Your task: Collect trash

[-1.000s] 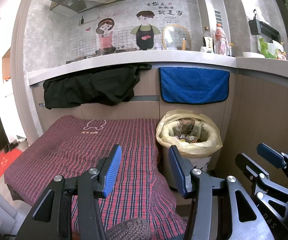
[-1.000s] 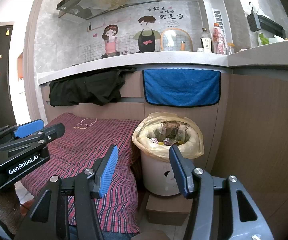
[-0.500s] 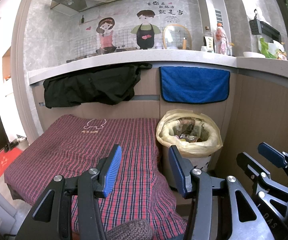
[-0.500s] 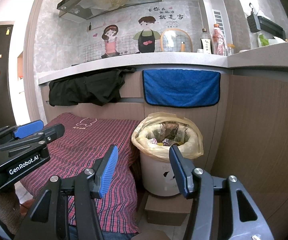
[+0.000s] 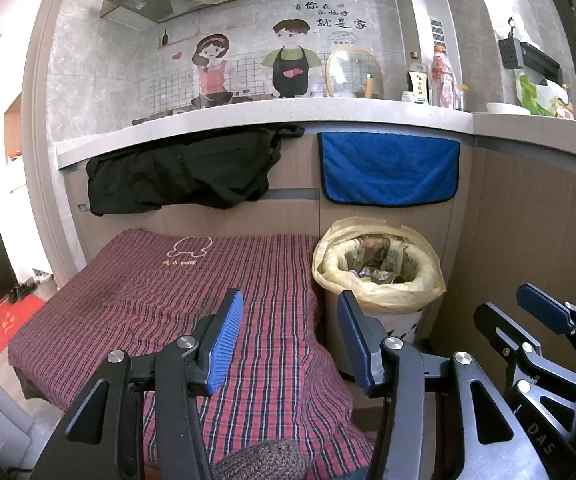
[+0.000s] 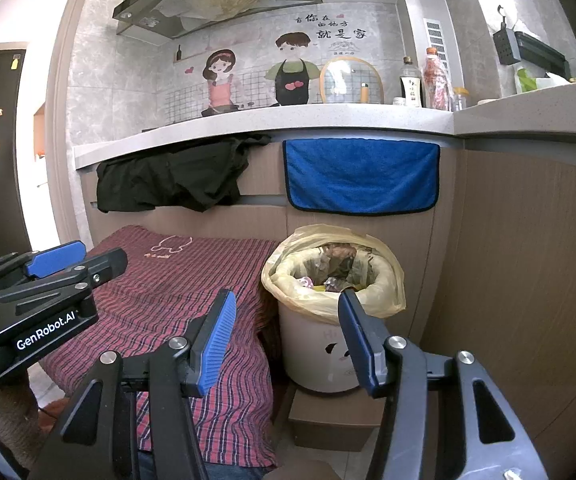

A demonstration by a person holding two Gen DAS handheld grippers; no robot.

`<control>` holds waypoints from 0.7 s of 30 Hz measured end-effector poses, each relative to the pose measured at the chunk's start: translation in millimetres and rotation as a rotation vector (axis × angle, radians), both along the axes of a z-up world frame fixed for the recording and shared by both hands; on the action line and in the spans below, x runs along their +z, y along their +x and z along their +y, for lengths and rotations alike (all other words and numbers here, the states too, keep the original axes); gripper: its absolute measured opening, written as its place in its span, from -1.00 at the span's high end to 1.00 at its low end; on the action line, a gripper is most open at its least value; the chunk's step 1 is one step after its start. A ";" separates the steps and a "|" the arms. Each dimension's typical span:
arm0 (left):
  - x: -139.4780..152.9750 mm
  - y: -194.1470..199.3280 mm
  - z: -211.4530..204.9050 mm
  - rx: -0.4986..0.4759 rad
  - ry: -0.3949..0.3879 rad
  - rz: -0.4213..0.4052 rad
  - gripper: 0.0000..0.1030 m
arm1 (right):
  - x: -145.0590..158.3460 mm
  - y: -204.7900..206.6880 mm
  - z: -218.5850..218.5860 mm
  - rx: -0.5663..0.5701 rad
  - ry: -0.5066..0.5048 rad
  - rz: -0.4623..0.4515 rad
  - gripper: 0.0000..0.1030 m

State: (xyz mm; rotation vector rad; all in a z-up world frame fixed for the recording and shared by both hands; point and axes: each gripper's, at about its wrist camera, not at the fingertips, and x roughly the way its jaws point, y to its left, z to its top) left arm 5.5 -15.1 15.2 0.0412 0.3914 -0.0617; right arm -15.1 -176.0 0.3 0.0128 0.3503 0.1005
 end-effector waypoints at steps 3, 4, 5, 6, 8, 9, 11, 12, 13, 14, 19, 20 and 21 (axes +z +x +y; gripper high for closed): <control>0.8 0.5 0.1 0.001 0.000 0.000 0.03 | 0.1 0.0 -0.6 0.001 0.000 -0.002 0.02; 0.8 0.5 -0.1 0.002 0.000 0.001 0.03 | 0.4 0.3 -0.1 0.001 0.001 -0.002 0.02; 1.0 0.5 -0.1 0.002 0.000 0.001 0.03 | 0.3 0.8 -0.9 0.001 0.001 -0.002 0.02; 1.0 0.5 0.0 0.002 0.000 0.000 0.03 | 0.0 1.4 -1.9 -0.001 0.001 -0.003 0.02; 1.1 0.4 0.5 0.002 0.000 0.000 0.03 | -0.6 2.4 -3.3 0.000 0.002 -0.002 0.02; 1.2 0.6 0.9 0.000 0.000 0.001 0.03 | -0.4 2.3 -3.0 0.000 0.001 -0.003 0.02; -0.2 0.2 1.7 -0.002 -0.001 0.003 0.03 | -0.7 3.1 -4.1 0.000 0.000 -0.002 0.02; -1.2 -0.2 2.0 -0.002 -0.001 0.005 0.03 | -0.2 2.8 -3.3 0.000 0.000 -0.003 0.02; -2.9 -0.6 2.8 -0.003 -0.002 0.007 0.03 | -0.2 3.1 -3.6 0.000 -0.001 -0.003 0.02; -3.8 -1.2 3.0 -0.003 -0.002 0.008 0.03 | -0.2 3.3 -3.8 0.000 -0.001 -0.003 0.02; -7.0 -1.0 4.0 -0.009 -0.002 0.012 0.03 | 0.4 1.1 -6.7 -0.009 -0.002 -0.007 0.02; -8.4 -1.5 4.0 -0.013 -0.002 0.014 0.03 | -0.2 1.6 -9.0 -0.009 -0.001 -0.006 0.02; -9.6 -1.3 4.0 -0.016 -0.001 0.015 0.03 | 0.5 0.9 -6.6 -0.012 -0.002 -0.007 0.02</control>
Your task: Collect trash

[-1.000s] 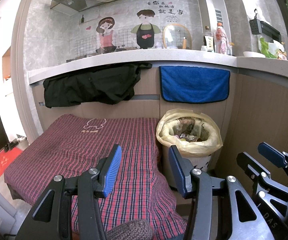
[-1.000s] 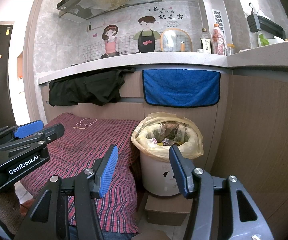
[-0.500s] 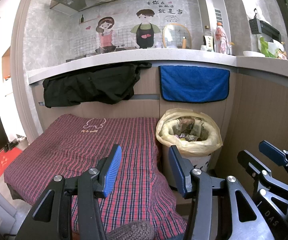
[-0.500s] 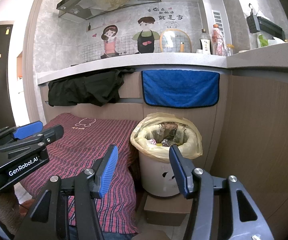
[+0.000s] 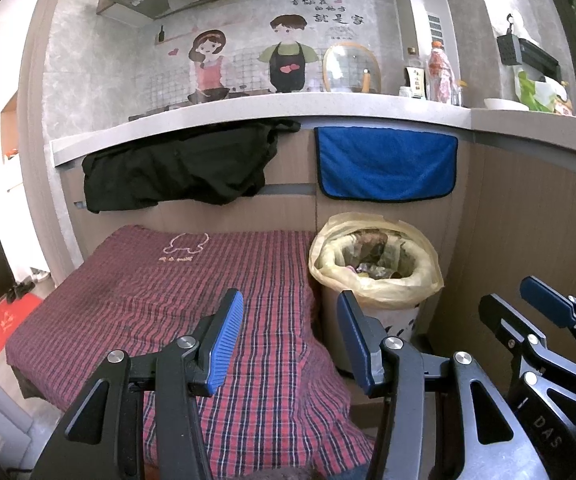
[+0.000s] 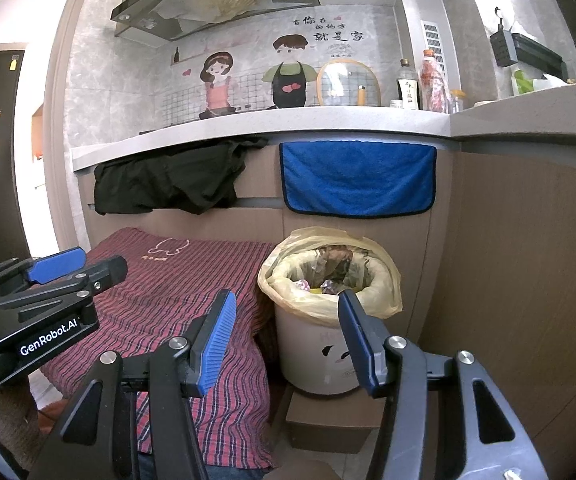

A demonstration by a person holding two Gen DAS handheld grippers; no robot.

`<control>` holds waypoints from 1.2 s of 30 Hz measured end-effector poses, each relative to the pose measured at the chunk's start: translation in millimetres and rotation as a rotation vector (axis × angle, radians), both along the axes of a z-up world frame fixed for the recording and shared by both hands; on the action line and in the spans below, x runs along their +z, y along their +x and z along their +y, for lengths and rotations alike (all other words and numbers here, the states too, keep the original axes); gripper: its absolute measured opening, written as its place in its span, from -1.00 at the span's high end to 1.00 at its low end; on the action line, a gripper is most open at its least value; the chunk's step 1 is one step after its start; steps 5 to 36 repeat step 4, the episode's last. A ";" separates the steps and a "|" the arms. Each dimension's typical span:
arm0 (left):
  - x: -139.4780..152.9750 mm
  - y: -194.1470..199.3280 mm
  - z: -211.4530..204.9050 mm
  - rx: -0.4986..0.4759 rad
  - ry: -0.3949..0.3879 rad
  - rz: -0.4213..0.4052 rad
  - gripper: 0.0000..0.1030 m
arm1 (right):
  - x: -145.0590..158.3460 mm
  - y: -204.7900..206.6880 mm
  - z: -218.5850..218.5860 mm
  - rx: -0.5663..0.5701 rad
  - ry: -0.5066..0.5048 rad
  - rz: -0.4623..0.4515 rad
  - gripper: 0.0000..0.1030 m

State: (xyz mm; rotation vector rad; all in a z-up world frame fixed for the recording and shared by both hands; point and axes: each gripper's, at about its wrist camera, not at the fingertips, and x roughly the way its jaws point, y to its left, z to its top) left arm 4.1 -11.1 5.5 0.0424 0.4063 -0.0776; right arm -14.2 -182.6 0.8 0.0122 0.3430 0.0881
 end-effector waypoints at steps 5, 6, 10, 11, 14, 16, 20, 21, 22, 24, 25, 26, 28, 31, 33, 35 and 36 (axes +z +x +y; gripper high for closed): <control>-2.0 -0.5 1.8 -0.007 -0.004 0.008 0.03 | 0.4 0.6 -1.7 -0.001 0.000 -0.001 0.02; -2.0 -0.5 1.8 -0.007 -0.004 0.008 0.03 | 0.4 0.6 -1.7 -0.001 0.000 -0.001 0.02; -2.0 -0.5 1.8 -0.007 -0.004 0.008 0.03 | 0.4 0.6 -1.7 -0.001 0.000 -0.001 0.02; -2.0 -0.5 1.8 -0.007 -0.004 0.008 0.03 | 0.4 0.6 -1.7 -0.001 0.000 -0.001 0.02; -2.0 -0.5 1.8 -0.007 -0.004 0.008 0.03 | 0.4 0.6 -1.7 -0.001 0.000 -0.001 0.02; -2.0 -0.5 1.8 -0.007 -0.004 0.008 0.03 | 0.4 0.6 -1.7 -0.001 0.000 -0.001 0.02; -2.0 -0.5 1.8 -0.007 -0.004 0.008 0.03 | 0.4 0.6 -1.7 -0.001 0.000 -0.001 0.02; -2.0 -0.5 1.8 -0.007 -0.004 0.008 0.03 | 0.4 0.6 -1.7 -0.001 0.000 -0.001 0.02; -2.0 -0.5 1.8 -0.007 -0.004 0.008 0.03 | 0.4 0.6 -1.7 -0.001 0.000 -0.001 0.02; -2.0 -0.5 1.8 -0.007 -0.004 0.008 0.03 | 0.4 0.6 -1.7 -0.001 0.000 -0.001 0.02; -2.0 -0.5 1.8 -0.007 -0.004 0.008 0.03 | 0.4 0.6 -1.7 -0.001 0.000 -0.001 0.02; -2.0 -0.5 1.8 -0.007 -0.004 0.008 0.03 | 0.4 0.6 -1.7 -0.001 0.000 -0.001 0.02; -2.0 -0.5 1.8 -0.007 -0.004 0.008 0.03 | 0.4 0.6 -1.7 -0.001 0.000 -0.001 0.02; -2.0 -0.5 1.8 -0.007 -0.004 0.008 0.03 | 0.4 0.6 -1.7 -0.001 0.000 -0.001 0.02; -2.0 -0.5 1.8 -0.007 -0.004 0.008 0.03 | 0.4 0.6 -1.7 -0.001 0.000 -0.001 0.02; -2.0 -0.5 1.8 -0.007 -0.004 0.008 0.03 | 0.4 0.6 -1.7 -0.001 0.000 -0.001 0.02; -2.0 -0.5 1.8 -0.007 -0.004 0.008 0.03 | 0.4 0.6 -1.7 -0.001 0.000 -0.001 0.02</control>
